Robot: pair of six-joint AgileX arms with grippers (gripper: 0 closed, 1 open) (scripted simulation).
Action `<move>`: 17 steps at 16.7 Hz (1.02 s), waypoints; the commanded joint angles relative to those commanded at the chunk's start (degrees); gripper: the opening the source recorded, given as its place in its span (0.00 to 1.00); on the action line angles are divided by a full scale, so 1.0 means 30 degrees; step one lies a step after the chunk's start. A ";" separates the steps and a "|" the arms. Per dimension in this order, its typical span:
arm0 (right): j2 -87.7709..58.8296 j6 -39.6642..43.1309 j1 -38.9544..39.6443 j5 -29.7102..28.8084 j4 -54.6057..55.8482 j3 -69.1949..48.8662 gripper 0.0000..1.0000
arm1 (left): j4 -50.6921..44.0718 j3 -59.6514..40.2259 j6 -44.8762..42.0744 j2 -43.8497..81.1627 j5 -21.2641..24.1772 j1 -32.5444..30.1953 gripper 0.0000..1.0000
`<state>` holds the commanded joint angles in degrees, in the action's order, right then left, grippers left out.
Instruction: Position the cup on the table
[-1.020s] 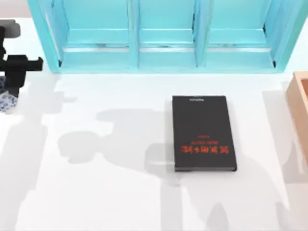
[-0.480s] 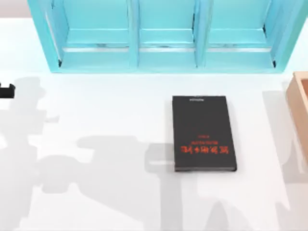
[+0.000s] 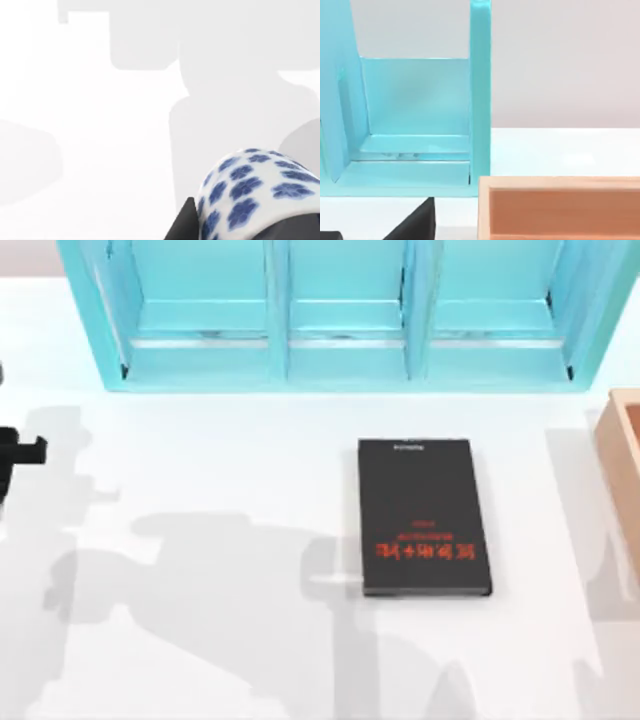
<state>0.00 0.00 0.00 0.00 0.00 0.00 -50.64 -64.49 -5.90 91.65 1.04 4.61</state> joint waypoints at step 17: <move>0.0000 0.0000 0.0000 0.0000 0.0000 0.0000 1.00 | 0.1878 0.1402 -0.0027 0.0724 0.0025 0.0034 0.75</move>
<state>0.00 0.00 0.00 0.00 0.00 0.00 -45.00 -60.28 -5.98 93.82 1.12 4.71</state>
